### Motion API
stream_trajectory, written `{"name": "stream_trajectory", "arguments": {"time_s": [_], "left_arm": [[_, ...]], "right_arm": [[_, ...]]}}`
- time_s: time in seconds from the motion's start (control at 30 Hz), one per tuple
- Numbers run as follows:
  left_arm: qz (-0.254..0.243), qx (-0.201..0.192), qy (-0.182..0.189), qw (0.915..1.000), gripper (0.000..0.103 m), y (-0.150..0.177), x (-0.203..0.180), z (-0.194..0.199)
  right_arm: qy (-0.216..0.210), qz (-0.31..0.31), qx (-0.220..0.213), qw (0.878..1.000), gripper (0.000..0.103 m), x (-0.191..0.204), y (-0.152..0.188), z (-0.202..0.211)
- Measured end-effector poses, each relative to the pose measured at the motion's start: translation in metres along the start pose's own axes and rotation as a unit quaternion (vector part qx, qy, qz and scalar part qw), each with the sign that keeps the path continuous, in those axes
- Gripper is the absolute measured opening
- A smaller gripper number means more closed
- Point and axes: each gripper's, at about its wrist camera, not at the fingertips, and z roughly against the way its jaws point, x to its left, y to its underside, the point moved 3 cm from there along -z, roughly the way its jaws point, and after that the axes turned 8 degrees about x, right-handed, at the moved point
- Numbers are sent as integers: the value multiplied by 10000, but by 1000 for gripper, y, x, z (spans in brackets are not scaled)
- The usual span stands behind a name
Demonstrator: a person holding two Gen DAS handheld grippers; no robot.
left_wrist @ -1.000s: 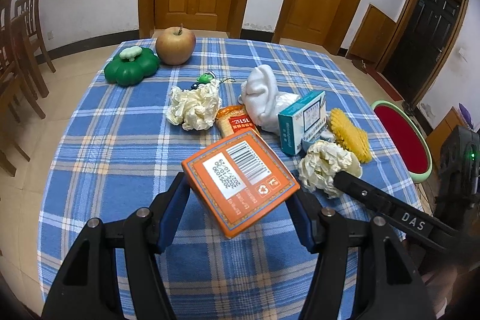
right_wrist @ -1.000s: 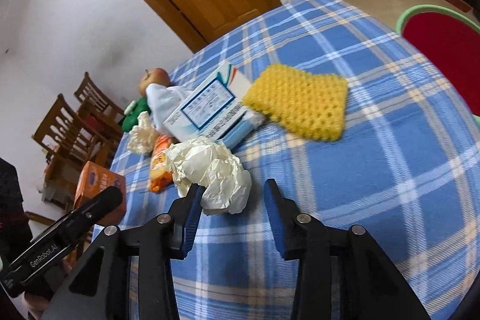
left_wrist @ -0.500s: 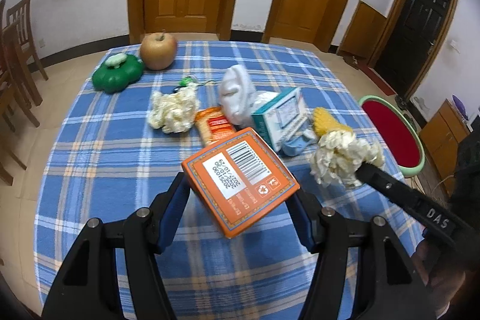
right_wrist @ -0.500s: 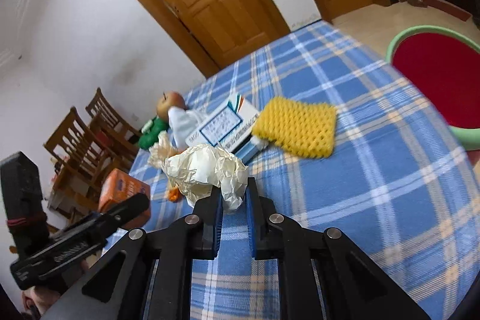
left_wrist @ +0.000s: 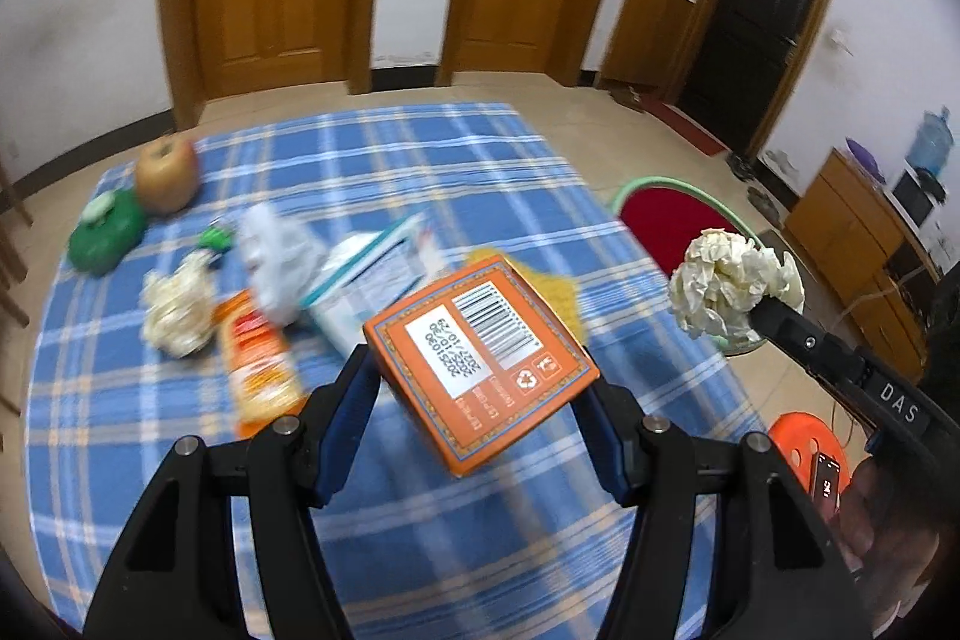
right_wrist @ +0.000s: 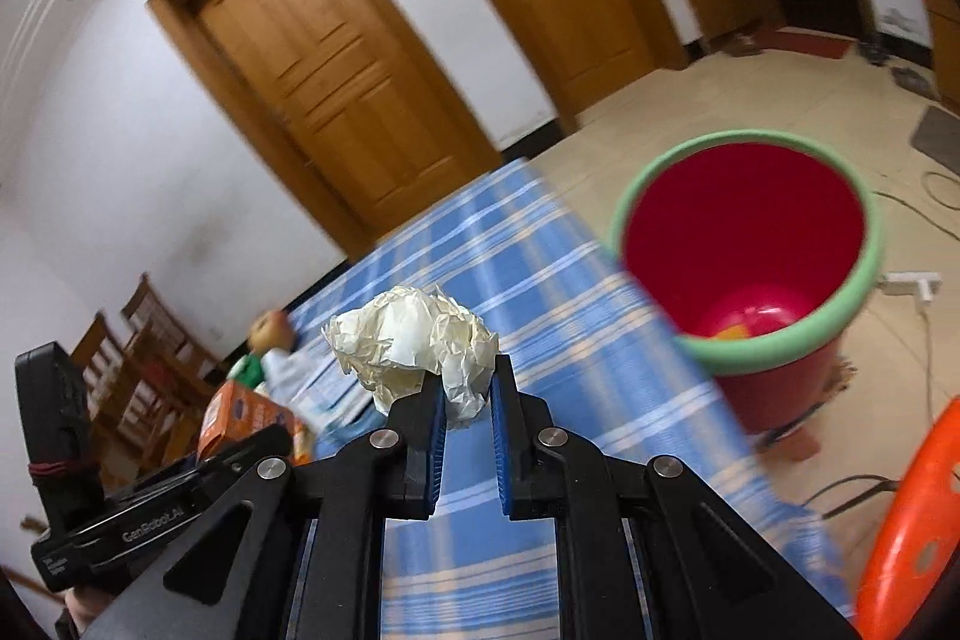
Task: Collect trash
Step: 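Carry the paper with the right tool while the left tool carries the box to the bucket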
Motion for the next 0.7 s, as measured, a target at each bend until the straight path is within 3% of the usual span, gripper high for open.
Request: {"name": "stream_trajectory", "arguments": {"time_s": [0.43,0.7], "left_arm": [[-845,179,297,9958,64,-52,-98,-56],[-1196,419,419,9911,64,-77,-147,-106]], "right_arm": [[946,-1053,-203,9897,13,-109,-38,7],[1168,-1465,-114,9822,17,-153,-52,-8]]}}
